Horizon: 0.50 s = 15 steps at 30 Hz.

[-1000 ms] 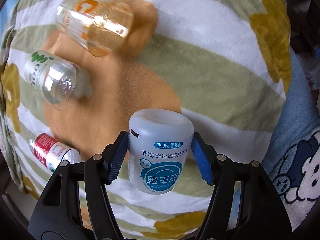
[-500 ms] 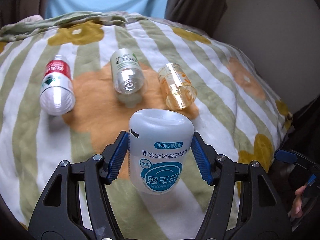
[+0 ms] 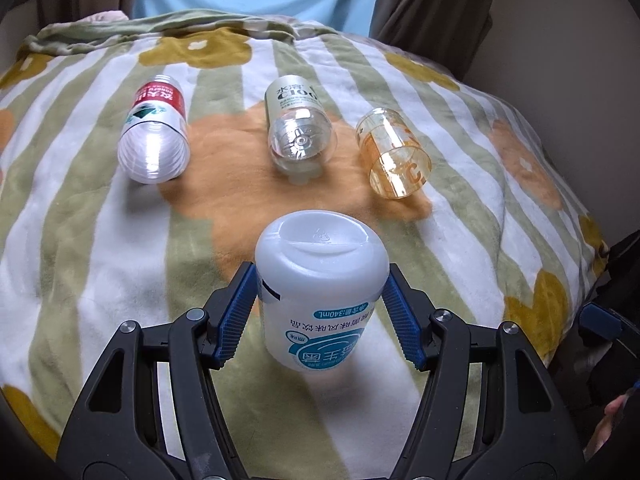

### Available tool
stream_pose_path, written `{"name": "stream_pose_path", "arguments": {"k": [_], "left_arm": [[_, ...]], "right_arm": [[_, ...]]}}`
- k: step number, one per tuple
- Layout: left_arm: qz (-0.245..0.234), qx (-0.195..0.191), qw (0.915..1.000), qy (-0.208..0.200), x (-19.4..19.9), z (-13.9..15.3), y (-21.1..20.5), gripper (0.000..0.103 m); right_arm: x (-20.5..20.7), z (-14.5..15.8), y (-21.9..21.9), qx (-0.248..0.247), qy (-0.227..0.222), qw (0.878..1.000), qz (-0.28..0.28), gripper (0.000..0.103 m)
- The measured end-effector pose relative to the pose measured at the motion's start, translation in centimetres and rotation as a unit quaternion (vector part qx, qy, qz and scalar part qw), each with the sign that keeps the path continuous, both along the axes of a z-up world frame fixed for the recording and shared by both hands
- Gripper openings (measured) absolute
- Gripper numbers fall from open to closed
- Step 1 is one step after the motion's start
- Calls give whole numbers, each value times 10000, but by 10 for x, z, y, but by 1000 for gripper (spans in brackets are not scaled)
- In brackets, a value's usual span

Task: Flip cup upside down
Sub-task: 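Rotate the white bottle upright with the left gripper and lower it onto the bed, then open the left gripper and release the standing white bottle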

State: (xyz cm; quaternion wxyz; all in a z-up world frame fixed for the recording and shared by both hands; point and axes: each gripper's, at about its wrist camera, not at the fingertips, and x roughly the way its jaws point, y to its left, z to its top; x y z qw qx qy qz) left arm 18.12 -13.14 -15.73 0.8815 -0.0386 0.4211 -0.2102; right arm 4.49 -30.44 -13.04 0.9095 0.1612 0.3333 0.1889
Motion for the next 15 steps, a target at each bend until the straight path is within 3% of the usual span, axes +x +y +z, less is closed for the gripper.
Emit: {"name": "stream_pose_path", "arguments": {"k": [10, 13, 15], "left_arm": [[-150, 570, 9982, 105, -10, 8, -8, 63], [-148, 697, 9975, 28, -13, 10, -11, 100], [-141, 616, 9980, -48, -16, 15, -9, 103]], "right_arm": [[-1, 1, 5, 4, -29, 10000, 78, 102], [-2, 1, 7, -10, -35, 9999, 94, 102], [-3, 2, 7, -16, -41, 9999, 100, 102]]}}
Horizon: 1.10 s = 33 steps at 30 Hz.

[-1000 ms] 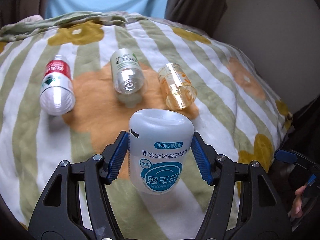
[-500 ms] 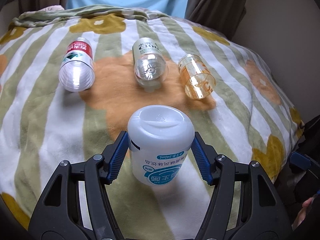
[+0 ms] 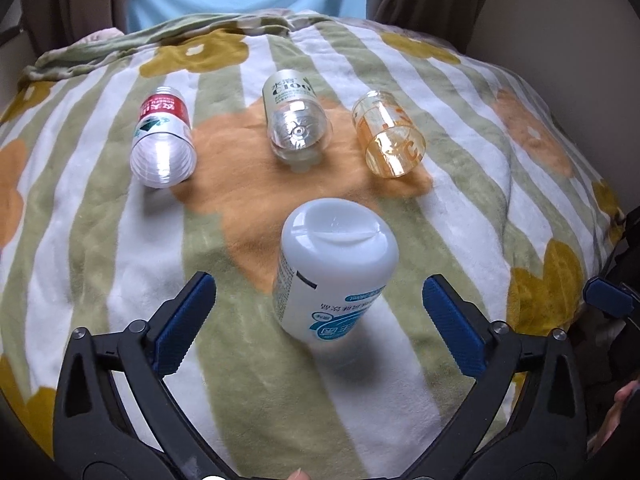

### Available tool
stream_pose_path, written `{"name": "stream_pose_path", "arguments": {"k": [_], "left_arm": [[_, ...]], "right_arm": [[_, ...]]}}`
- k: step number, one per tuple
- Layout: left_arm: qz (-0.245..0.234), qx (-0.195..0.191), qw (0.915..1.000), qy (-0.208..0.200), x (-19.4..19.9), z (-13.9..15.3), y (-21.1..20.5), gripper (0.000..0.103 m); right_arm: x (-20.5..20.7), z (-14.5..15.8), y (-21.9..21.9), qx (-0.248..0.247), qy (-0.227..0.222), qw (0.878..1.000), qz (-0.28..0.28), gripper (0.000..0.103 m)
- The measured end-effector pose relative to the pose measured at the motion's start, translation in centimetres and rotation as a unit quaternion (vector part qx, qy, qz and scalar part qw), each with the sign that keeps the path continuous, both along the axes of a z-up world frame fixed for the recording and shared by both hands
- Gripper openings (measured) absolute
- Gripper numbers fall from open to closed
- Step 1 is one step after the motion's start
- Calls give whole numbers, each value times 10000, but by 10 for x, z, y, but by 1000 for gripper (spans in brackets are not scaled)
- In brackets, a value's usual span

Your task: Flip cup upside down

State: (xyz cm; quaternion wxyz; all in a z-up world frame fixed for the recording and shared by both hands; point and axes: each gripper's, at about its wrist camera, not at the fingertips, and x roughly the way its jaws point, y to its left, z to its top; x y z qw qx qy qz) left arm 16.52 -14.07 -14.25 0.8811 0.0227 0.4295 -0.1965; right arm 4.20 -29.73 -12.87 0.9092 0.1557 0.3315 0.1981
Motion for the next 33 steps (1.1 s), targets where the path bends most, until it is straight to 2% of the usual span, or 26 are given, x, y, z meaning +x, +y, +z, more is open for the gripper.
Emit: {"name": "stream_pose_path", "arguments": {"k": [10, 13, 17, 20, 24, 29, 33], "left_arm": [[94, -66, 9999, -83, -10, 17, 13, 103], [153, -155, 9994, -283, -20, 36, 25, 103], [356, -271, 9955, -835, -39, 80, 48, 103], [557, -403, 9892, -1298, -57, 114, 69, 103], [848, -619, 9775, -1830, -81, 146, 97, 103], [1217, -545, 9625, -2362, -110, 154, 119, 103], [1197, -458, 9564, -2625, -123, 150, 120, 103]], "right_arm": [[-4, 10, 3, -116, -97, 9999, -63, 102], [-5, 22, 7, -263, -255, 9993, -106, 102], [-5, 51, 18, -678, -685, 9949, -313, 102], [-4, 76, 28, -1083, -1117, 9857, -641, 102], [-6, 99, 43, -1523, -1626, 9673, -1211, 102], [-12, 101, 57, -2045, -1958, 9405, -1878, 102], [-12, 97, 59, -2092, -1924, 9392, -1929, 102]]}}
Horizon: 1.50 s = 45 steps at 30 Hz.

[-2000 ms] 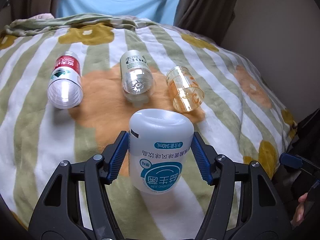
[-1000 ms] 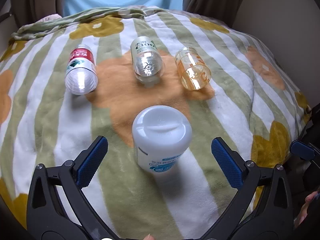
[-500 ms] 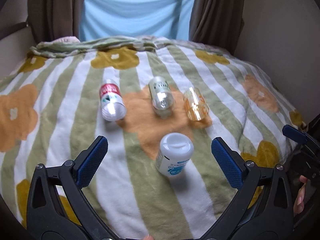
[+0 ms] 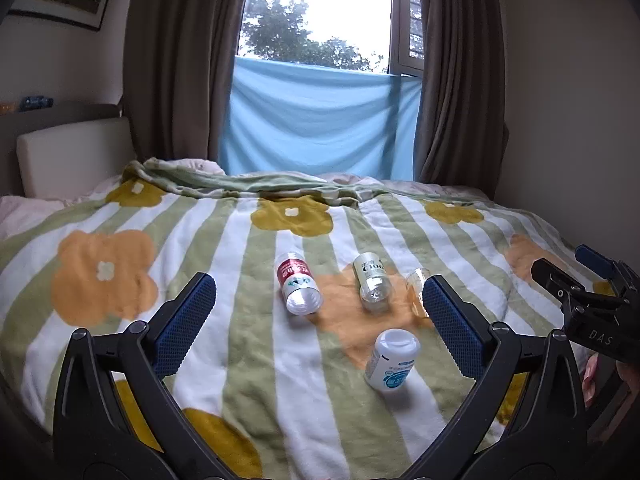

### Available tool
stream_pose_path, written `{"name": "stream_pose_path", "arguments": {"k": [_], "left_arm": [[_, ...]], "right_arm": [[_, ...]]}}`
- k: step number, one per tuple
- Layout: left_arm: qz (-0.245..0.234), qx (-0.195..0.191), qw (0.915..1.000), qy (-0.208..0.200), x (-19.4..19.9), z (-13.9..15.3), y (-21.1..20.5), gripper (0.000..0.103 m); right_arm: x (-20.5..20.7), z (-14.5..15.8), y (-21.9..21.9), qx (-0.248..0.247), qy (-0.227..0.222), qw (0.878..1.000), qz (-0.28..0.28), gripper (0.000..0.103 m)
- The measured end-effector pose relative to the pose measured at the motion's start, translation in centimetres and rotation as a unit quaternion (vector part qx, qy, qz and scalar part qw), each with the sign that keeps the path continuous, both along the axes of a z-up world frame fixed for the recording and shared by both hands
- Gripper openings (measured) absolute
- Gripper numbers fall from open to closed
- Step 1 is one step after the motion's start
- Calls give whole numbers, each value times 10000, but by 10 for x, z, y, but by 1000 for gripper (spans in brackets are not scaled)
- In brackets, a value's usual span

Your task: Flip cup upside down

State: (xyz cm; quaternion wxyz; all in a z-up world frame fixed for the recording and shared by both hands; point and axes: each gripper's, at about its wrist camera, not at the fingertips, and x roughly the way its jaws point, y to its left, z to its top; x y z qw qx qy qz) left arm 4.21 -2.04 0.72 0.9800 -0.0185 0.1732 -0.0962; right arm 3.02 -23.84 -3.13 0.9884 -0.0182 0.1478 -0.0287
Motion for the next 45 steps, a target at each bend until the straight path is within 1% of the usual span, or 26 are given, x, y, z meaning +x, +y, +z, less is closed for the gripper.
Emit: {"name": "stream_pose_path", "arguments": {"k": [3, 10, 17, 33, 45], "left_arm": [[-9, 121, 9999, -68, -5, -4, -5, 103], [-93, 18, 9999, -63, -8, -6, -5, 103], [-146, -22, 9999, 28, -5, -8, -7, 103], [-119, 62, 9999, -30, -5, -10, -12, 103], [-117, 54, 9999, -40, -4, -10, -15, 103]], "right_arm": [[-2, 0, 1, -13, -6, 10000, -50, 102], [-10, 1, 4, -41, -35, 9999, -90, 102], [-11, 2, 4, -46, -31, 9999, -102, 102], [-13, 3, 4, -36, -30, 9999, -111, 102], [-14, 2, 2, -23, -15, 9999, -122, 102]]}}
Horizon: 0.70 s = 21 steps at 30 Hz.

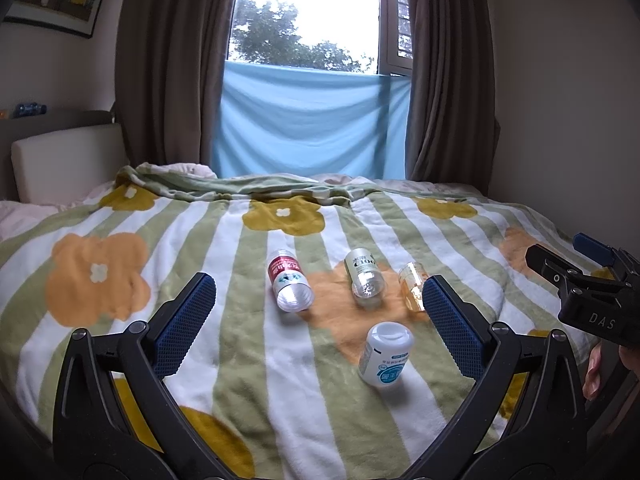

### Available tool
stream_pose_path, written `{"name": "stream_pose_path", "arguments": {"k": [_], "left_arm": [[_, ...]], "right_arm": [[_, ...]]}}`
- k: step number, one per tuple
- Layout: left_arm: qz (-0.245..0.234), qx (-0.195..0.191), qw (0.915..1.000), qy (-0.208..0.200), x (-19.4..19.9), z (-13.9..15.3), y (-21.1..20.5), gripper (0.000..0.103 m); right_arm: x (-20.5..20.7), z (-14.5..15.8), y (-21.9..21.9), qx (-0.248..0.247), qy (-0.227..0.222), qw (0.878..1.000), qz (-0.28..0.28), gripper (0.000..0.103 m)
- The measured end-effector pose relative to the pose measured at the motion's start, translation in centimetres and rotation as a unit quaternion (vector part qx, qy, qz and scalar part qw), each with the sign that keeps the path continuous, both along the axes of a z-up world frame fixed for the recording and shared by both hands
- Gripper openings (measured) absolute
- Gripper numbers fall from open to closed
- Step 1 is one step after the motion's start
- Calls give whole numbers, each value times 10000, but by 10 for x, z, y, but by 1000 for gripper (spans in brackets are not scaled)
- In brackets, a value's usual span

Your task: Flip cup upside down

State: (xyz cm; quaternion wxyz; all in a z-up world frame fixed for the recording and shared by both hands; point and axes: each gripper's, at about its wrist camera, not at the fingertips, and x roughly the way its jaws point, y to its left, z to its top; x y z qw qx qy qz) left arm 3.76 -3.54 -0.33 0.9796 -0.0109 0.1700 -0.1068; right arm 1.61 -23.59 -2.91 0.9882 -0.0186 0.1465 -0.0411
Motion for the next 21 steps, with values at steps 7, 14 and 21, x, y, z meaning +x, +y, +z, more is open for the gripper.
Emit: {"name": "stream_pose_path", "arguments": {"k": [7, 14, 21], "left_arm": [[-14, -4, 10000, 5, 0, 0, -1, 103], [-3, -19, 10000, -15, 2, 1, -2, 103], [77, 18, 9998, -170, 1, 5, -6, 103]], "right_arm": [[1, 0, -1, -3, 2, 10000, 5, 102], [0, 0, -1, 2, 1, 10000, 5, 102], [2, 1, -2, 17, -2, 10000, 7, 102]]}}
